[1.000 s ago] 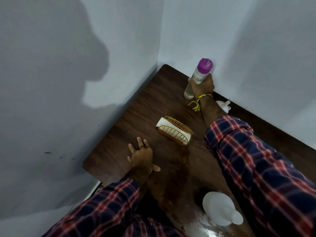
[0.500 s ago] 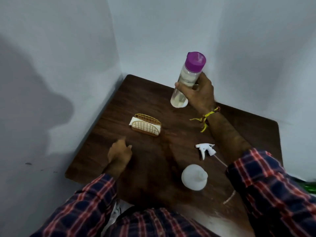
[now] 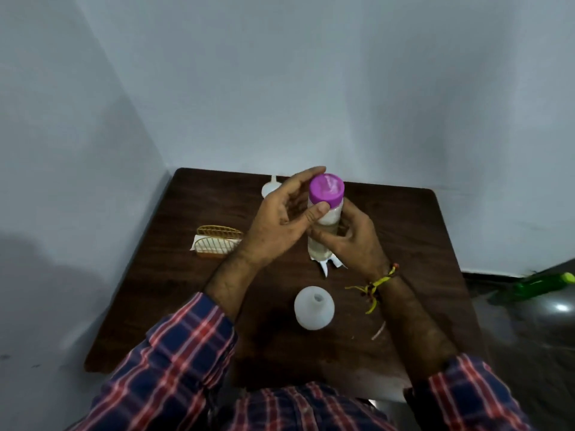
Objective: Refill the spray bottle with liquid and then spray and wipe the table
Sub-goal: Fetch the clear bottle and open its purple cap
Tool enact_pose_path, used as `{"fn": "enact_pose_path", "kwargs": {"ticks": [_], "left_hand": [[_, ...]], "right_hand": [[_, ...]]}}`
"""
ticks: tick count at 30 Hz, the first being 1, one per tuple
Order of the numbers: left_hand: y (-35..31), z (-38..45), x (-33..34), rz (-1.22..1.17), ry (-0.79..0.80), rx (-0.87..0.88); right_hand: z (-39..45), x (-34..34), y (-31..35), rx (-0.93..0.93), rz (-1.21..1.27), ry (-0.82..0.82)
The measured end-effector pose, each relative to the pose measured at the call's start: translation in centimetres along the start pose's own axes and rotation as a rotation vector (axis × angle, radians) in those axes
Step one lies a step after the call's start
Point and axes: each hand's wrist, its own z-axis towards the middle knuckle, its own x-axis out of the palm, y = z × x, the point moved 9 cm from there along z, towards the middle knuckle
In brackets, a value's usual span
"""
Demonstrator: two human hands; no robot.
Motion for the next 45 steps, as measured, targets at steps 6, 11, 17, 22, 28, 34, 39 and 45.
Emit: {"fn": "enact_pose_path", "kwargs": {"ticks": [6, 11, 17, 22, 28, 34, 39, 45], "left_hand": [[0.3, 0.5, 4.1, 0.094, 0.131, -0.015], [0.3, 0.7, 5.3, 0.191, 0.07, 0.029], [0.7, 0.7, 5.9, 0.256, -0.021, 0.076], [-0.5, 0.3, 6.2, 0.327, -0.244, 0.132], [1.2, 0.9, 6.1, 0.183, -0.016, -0.066], [0.3, 1.0, 6.2, 0.169, 0.03, -0.005], [0.0, 1.6, 7.9, 0.2, 0.213, 0.046], [-2.6, 3.2, 8.0, 0.518, 0.096, 0.176]], "right_hand": [[-2.5, -3.2, -0.7, -0.012, -0.028, -0.041], [-3.8, -4.2, -1.3, -0.016, -0.041, -0.107], [-4.2, -5.1, -2.0, -0.005, -0.068, -0.181], [-4.5, -5.3, -1.8, -0.022, -0.089, -0.261], [-4.3, -6.1, -1.9, -0.019, -0.112, -0.215], [-4.6, -6.8, -2.3, -0.012, -0.092, -0.247], [-4.7, -6.9, -2.7, -0.01, -0.098, -0.222], [-4.8, -7.3, -3.0, -0.003, -0.114, -0.253]]}}
